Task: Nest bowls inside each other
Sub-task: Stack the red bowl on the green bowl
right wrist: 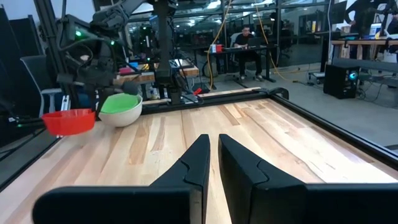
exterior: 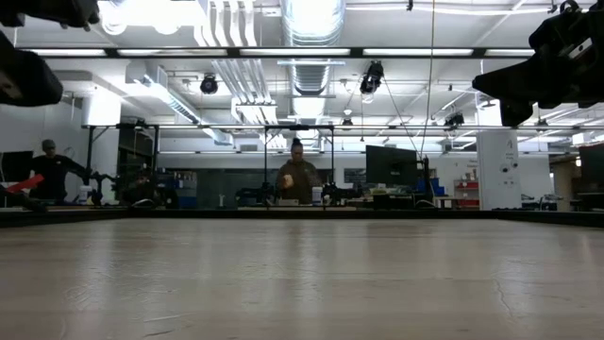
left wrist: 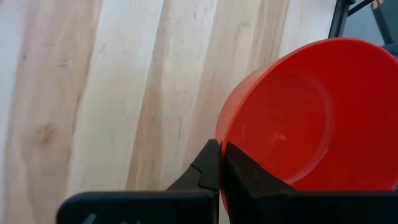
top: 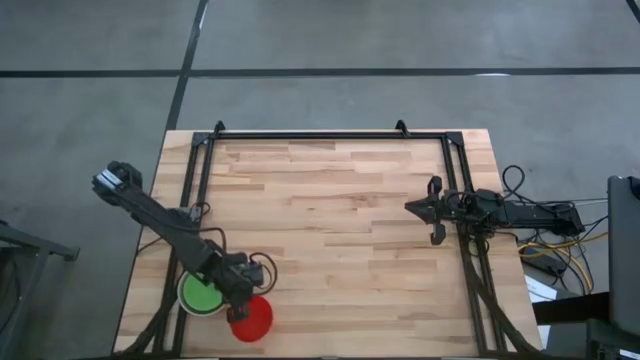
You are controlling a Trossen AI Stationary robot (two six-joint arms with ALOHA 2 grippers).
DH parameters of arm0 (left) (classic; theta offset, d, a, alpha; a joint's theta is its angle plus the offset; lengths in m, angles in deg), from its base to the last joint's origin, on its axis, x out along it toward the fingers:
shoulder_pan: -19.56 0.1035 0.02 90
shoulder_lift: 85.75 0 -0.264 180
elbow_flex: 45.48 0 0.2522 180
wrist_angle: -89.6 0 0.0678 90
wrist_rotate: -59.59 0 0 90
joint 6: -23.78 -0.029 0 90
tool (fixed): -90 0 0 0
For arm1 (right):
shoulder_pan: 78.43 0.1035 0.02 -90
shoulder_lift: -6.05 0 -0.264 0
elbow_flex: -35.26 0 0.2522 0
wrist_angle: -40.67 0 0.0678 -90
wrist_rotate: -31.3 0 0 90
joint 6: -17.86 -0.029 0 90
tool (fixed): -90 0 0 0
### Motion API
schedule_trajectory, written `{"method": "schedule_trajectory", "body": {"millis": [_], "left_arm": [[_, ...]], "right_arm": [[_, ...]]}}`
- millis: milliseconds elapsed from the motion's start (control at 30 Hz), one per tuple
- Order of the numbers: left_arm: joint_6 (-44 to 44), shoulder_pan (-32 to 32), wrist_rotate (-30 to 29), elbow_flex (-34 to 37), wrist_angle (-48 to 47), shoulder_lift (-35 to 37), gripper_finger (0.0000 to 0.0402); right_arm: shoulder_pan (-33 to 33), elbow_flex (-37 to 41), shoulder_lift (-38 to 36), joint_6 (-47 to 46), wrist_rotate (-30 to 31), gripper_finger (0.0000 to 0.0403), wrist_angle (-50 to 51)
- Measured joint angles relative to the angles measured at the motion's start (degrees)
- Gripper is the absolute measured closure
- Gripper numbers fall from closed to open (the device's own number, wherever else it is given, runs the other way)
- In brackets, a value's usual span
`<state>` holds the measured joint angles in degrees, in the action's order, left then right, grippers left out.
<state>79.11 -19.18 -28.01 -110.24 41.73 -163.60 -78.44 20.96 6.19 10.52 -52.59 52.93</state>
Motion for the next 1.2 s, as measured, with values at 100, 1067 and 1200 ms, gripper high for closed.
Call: {"method": "schedule_trajectory", "body": {"millis": [100, 1067, 1200], "left_arm": [[-0.93, 0.0, -0.16, -1.09, -2.49, 0.56, 0.0398], [-8.3, -0.04, 1.59, -2.67, -19.53, 11.48, 0.0398], [-9.45, -0.04, 1.61, -2.62, -21.15, 12.2, 0.0399]], "right_arm": [[0.0, 0.0, 0.0, -0.1, -0.01, 0.0369, 0.0], [-0.02, 0.0, 0.04, -0.07, -0.02, 0.0369, 0.0], [-0.02, 0.0, 0.04, -0.01, -0.02, 0.0369, 0.0]]}}
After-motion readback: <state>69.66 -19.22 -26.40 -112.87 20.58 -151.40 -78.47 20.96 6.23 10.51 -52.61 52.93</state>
